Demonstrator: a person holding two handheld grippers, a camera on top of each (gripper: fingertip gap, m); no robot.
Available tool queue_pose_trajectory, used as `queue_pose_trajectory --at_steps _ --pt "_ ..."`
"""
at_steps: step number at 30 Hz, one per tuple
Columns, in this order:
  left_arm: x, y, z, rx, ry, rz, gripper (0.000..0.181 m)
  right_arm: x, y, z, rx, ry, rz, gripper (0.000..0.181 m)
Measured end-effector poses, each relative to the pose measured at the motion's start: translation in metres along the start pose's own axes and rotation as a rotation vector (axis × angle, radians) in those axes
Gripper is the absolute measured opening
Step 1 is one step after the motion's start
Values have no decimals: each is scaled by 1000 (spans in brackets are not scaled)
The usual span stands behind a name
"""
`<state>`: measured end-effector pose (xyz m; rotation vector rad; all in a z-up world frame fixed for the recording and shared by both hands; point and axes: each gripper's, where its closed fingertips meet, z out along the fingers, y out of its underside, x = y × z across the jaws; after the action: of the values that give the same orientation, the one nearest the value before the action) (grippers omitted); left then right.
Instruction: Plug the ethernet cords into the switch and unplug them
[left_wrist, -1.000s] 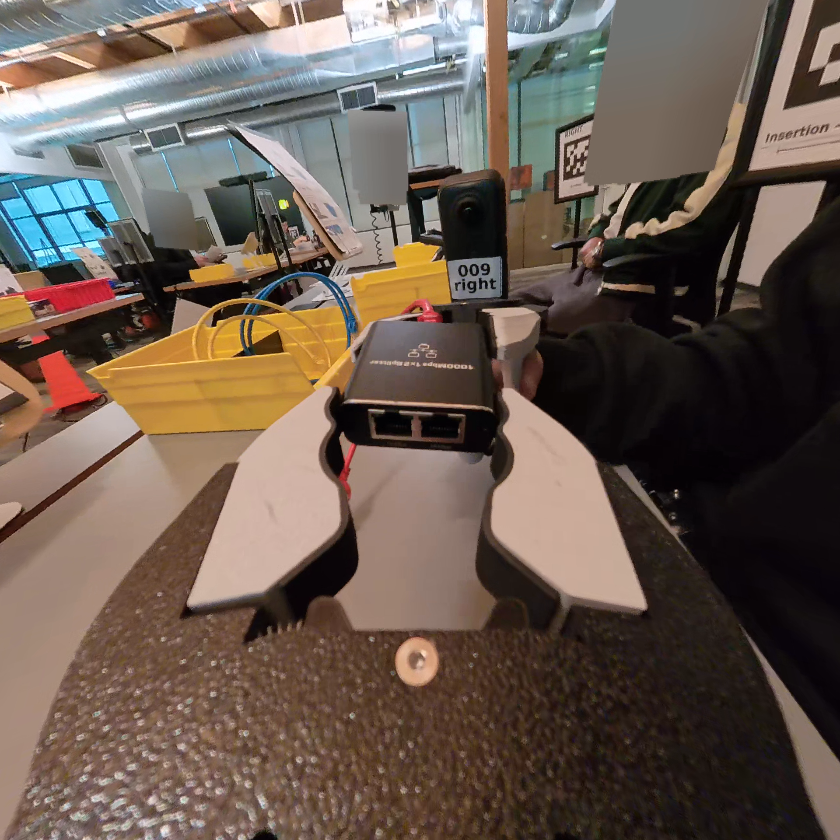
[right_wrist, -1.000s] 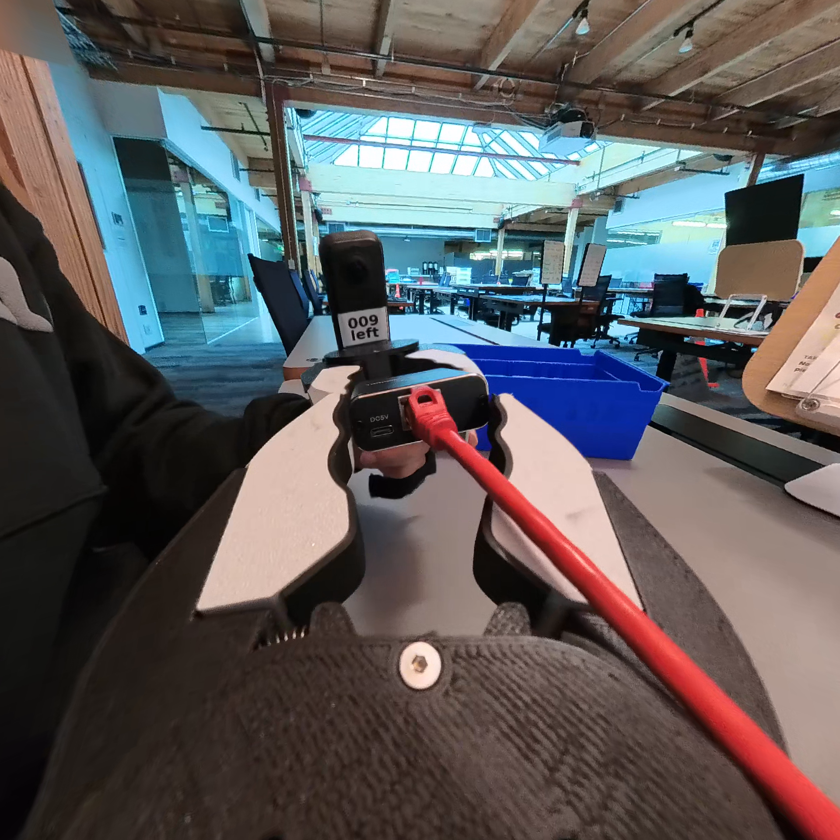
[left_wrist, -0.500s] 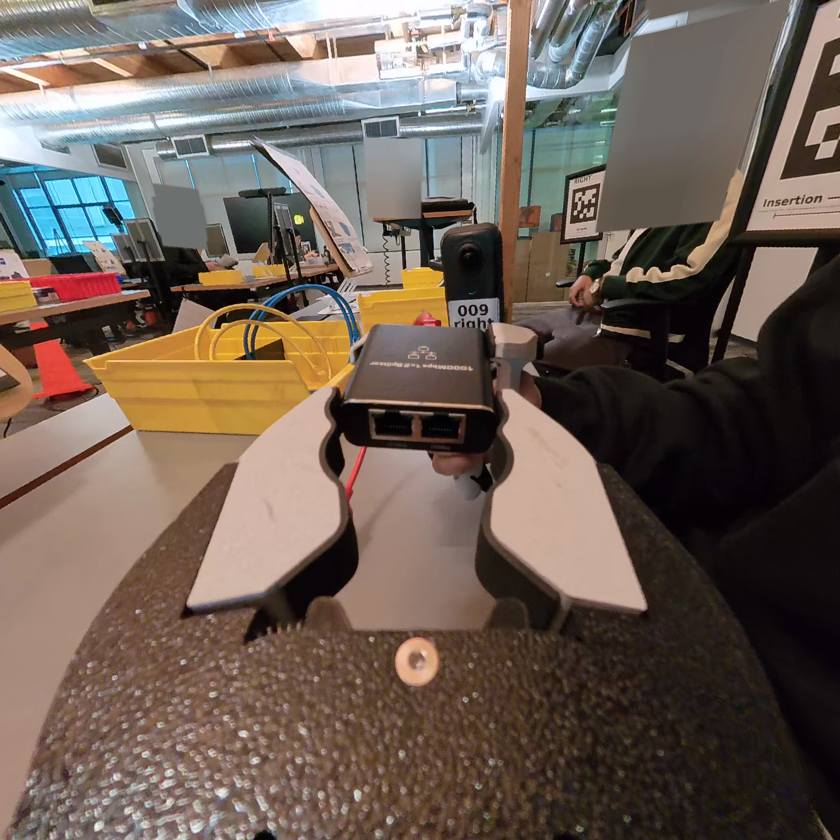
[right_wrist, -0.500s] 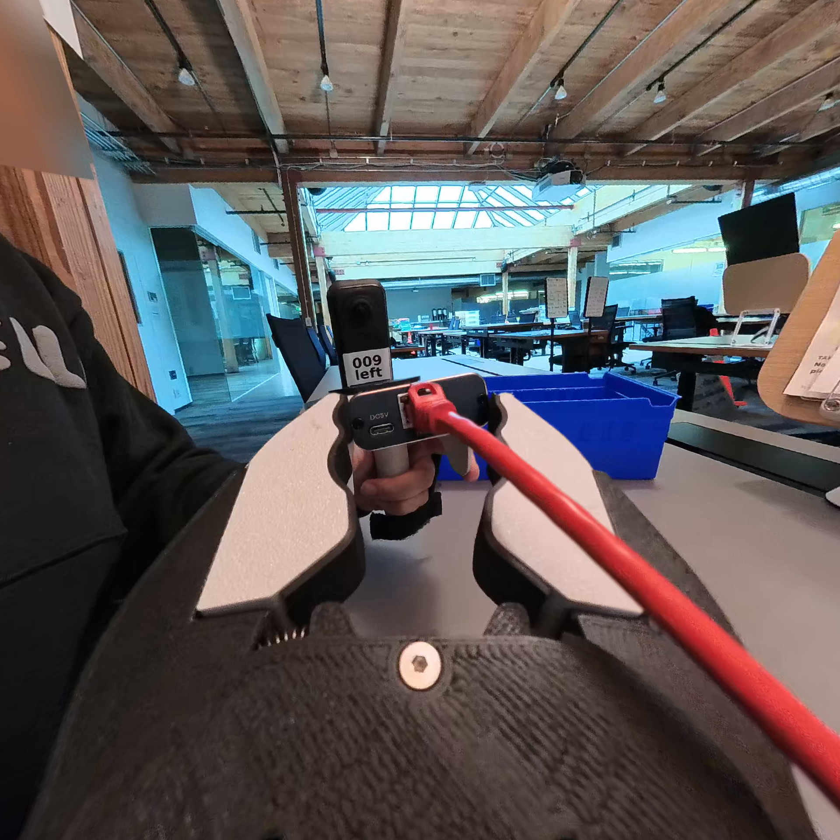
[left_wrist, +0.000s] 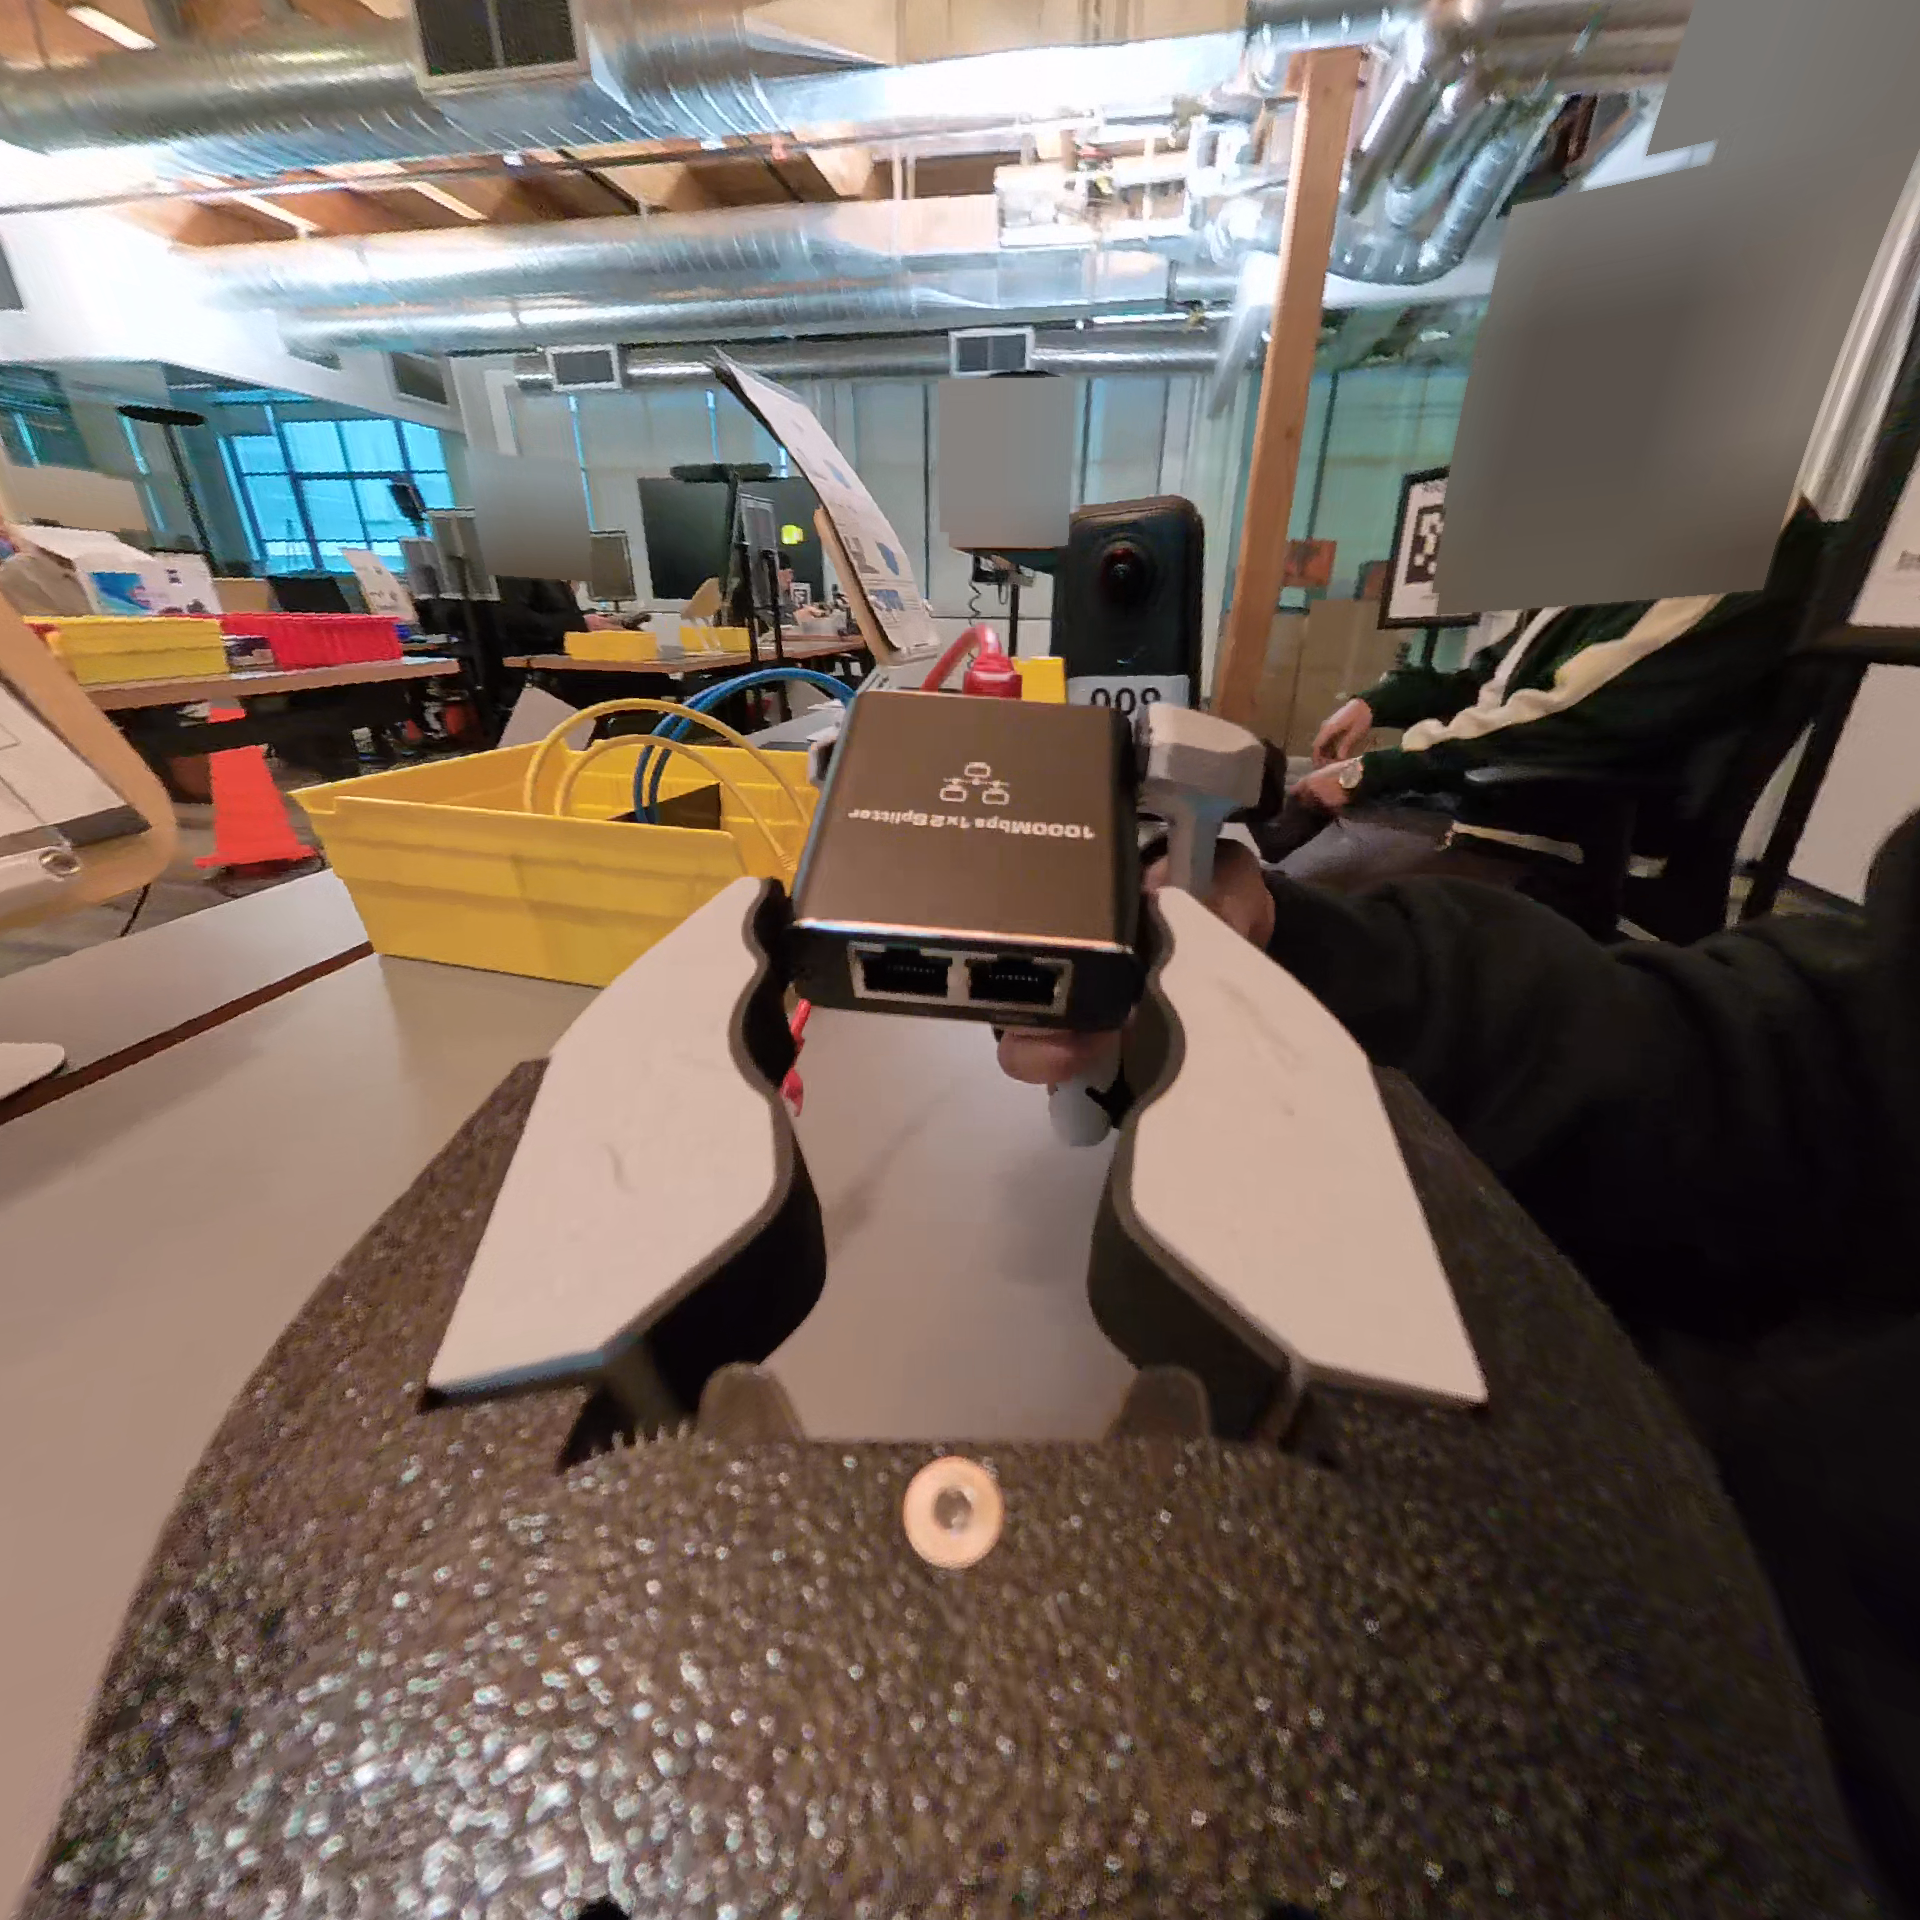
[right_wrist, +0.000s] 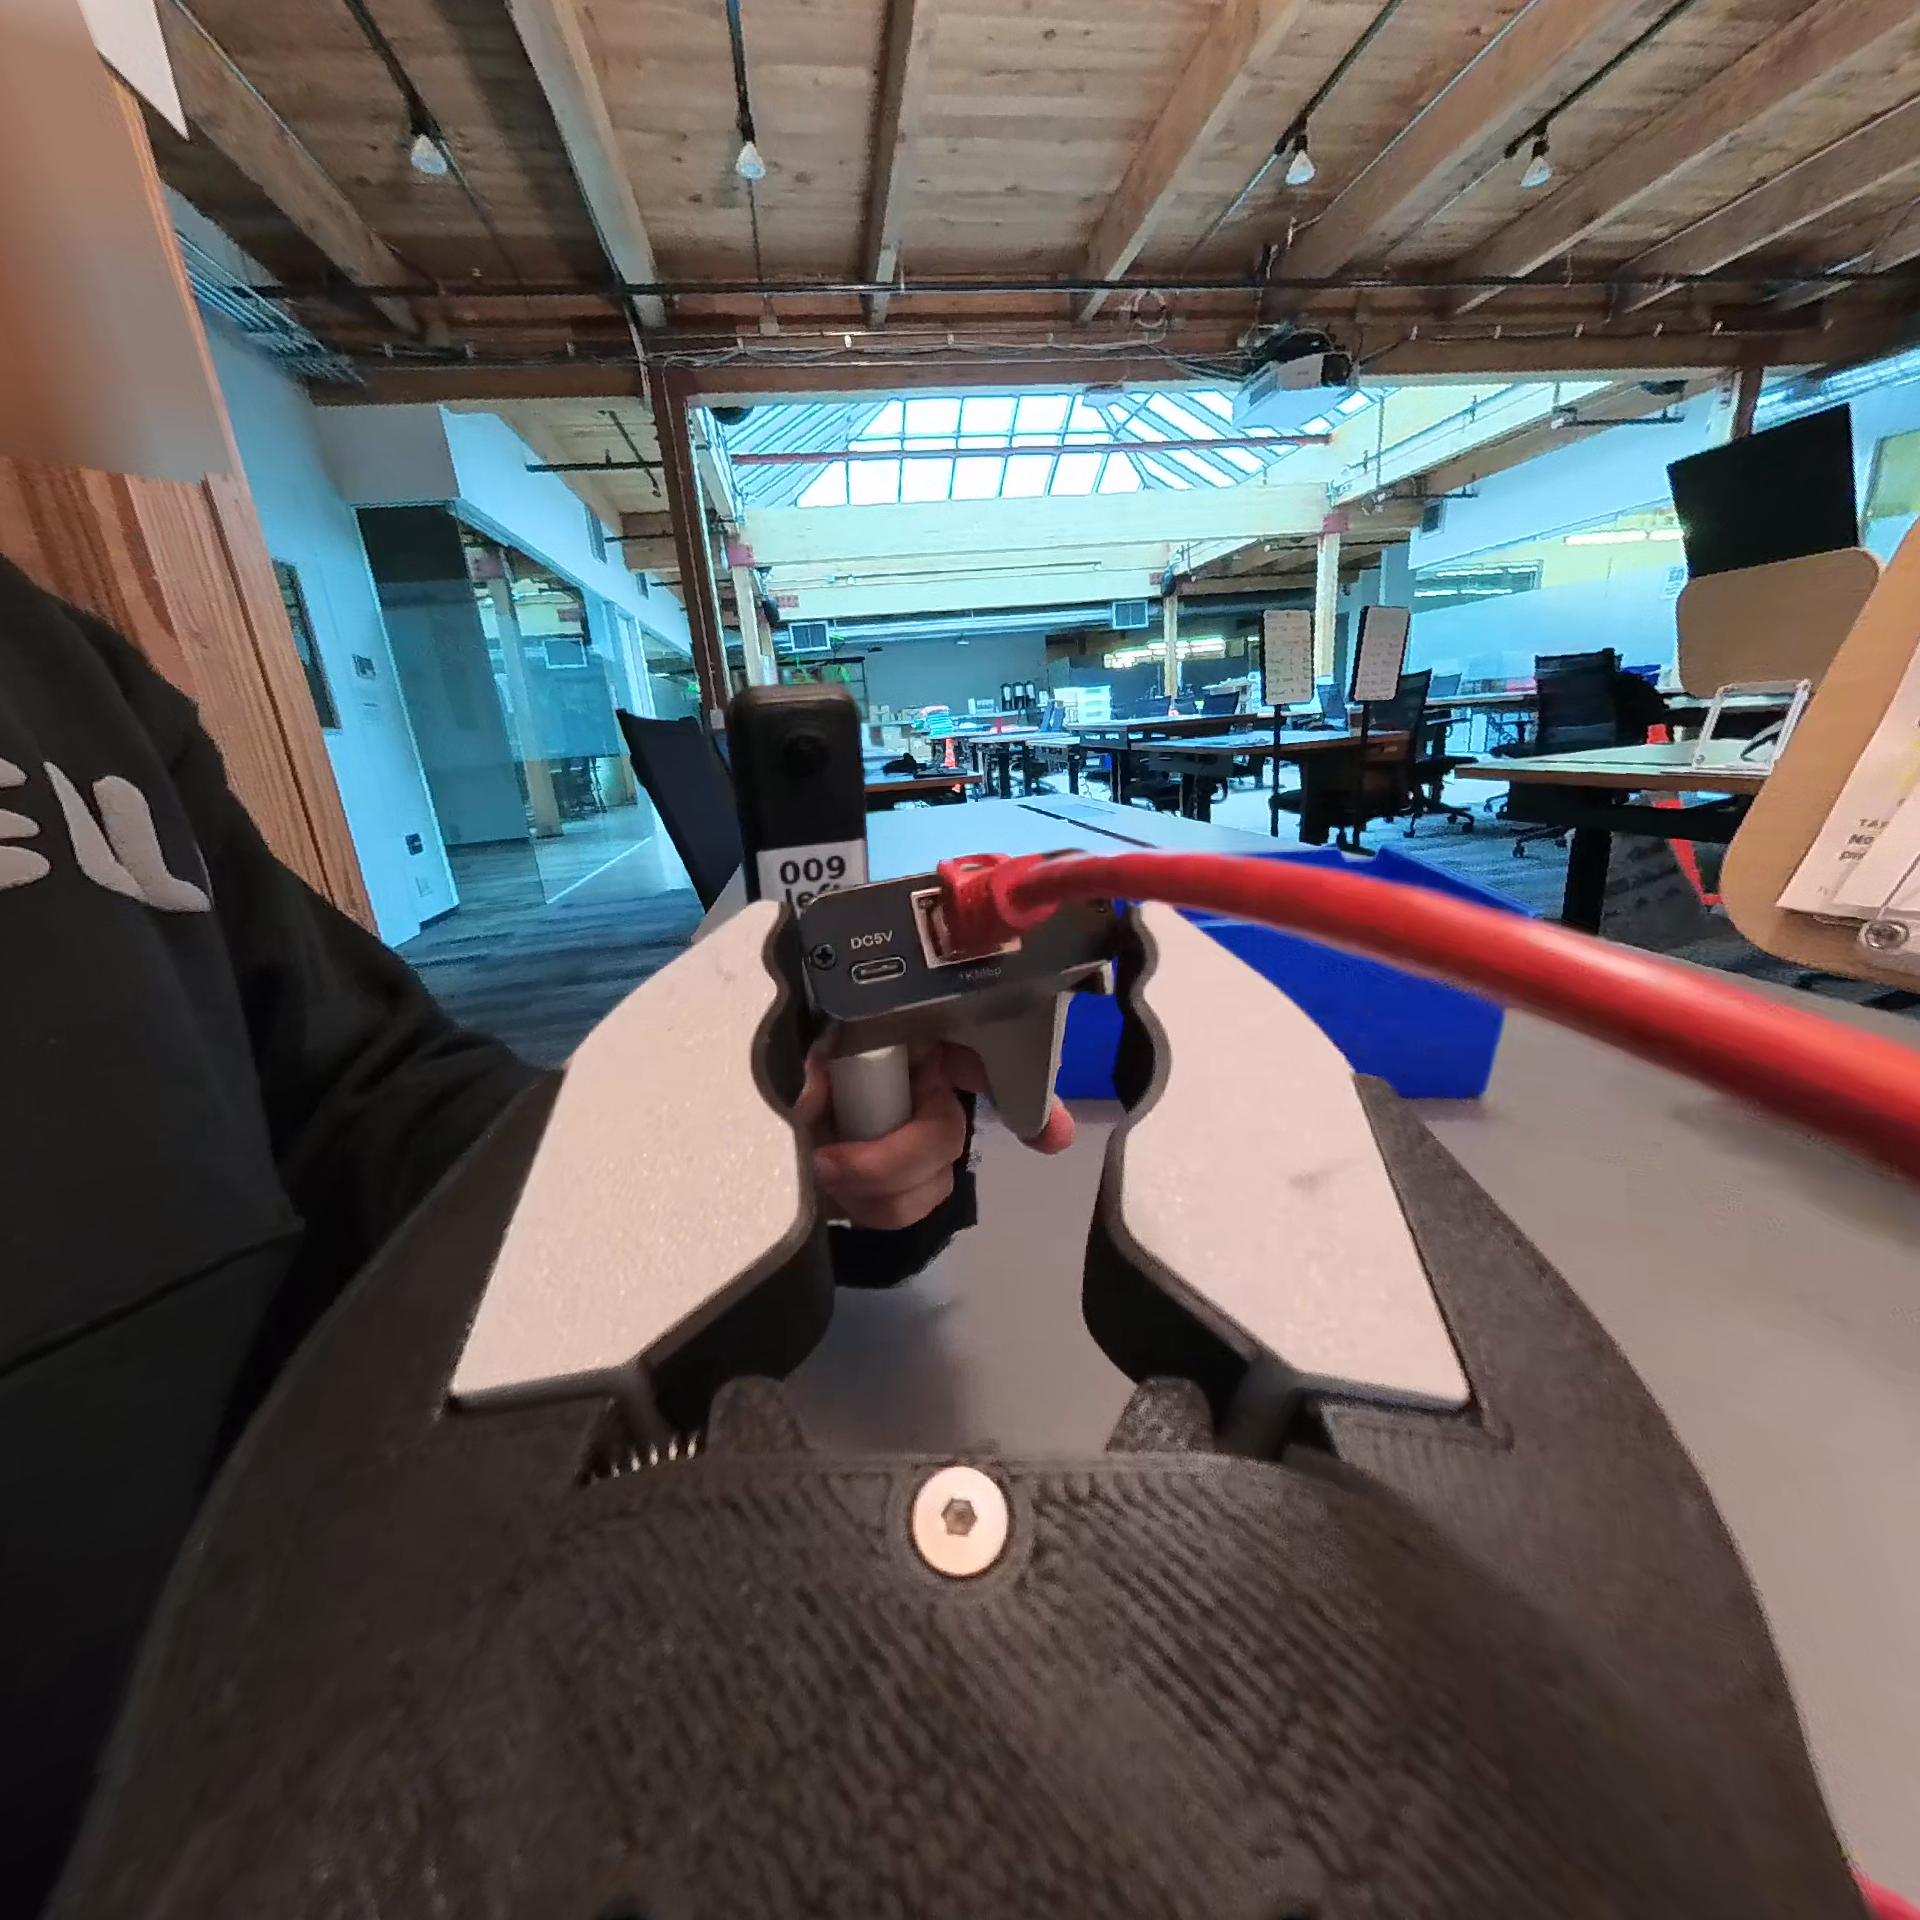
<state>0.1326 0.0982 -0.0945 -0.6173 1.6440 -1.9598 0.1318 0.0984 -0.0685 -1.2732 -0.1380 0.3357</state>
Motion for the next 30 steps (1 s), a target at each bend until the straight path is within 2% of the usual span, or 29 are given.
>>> queue_pose_trajectory --at_steps 6,11,15,20,25,30 --pt "-11 -7 -8 47 -42 -8 63 12 1 3 -1 88 -23 60" --pt "-18 -11 -14 53 -83 13 63 24 -2 0 50 164 47 65" --pt "-21 -10 -15 28 -106 53 63 30 8 -4 25 212 95 71" --pt "-24 -12 -17 25 -130 75 63 35 18 -10 40 254 217 72" --pt "-27 -20 -23 61 -144 85 63 27 30 -8 1 226 298 74" --pt "-29 -23 -27 50 -197 213 63 29 25 -1 54 362 466 76"
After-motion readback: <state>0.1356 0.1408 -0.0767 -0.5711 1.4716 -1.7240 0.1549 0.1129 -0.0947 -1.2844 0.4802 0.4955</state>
